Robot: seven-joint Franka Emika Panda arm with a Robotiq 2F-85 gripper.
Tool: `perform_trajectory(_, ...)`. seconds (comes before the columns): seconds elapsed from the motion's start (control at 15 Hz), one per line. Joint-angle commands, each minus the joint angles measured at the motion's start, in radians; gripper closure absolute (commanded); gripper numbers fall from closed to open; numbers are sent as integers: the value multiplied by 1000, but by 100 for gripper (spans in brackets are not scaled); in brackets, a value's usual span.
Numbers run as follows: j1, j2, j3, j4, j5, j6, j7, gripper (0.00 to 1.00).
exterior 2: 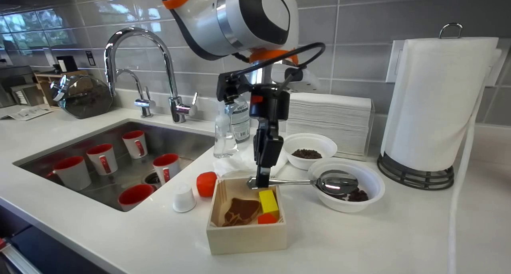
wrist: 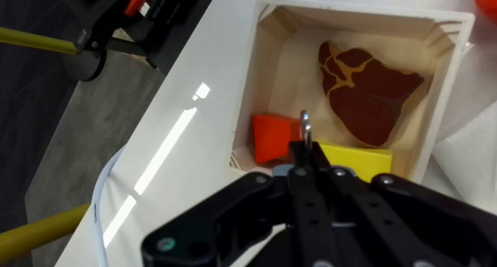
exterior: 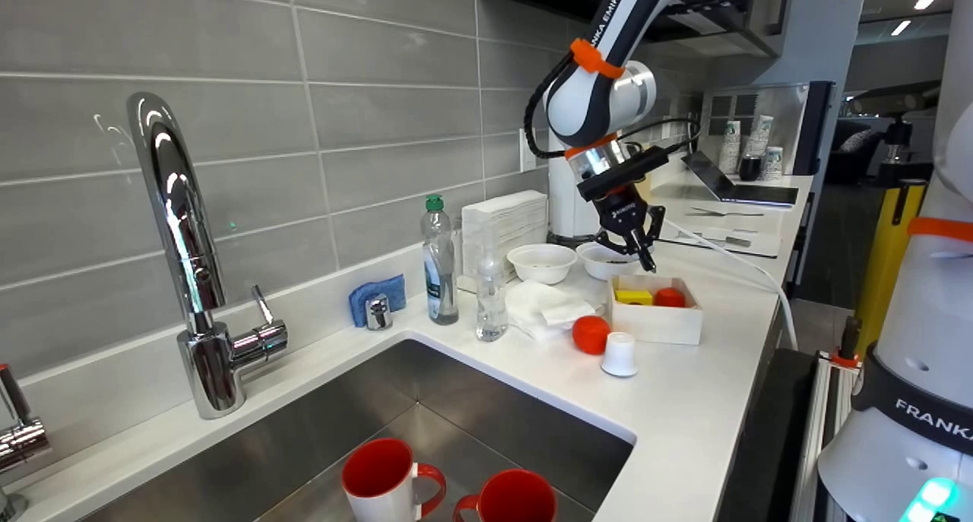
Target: Stir the coffee beans in the bowl with the metal spoon
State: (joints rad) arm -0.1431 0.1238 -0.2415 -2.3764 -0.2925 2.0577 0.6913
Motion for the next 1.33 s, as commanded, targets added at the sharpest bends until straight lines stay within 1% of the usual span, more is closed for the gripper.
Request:
perform_trajectory(0.0, 16, -49, 8, -64, -83, 18, 142, 99)
perform_trajectory(0.2, 17, -48, 13, -83, -134, 46, 213, 99)
perform_trajectory(0.4, 15, -43, 15, -92, -176, 99, 243, 99)
perform_trajectory(0.73, 25, -18, 31, -78, -211, 156, 245, 99)
perform_trajectory(1.07, 46, 14, 52, -72, -223, 181, 242, 99)
perform_trajectory(1.27, 53, 26, 49, -74, -244, 191, 251, 99)
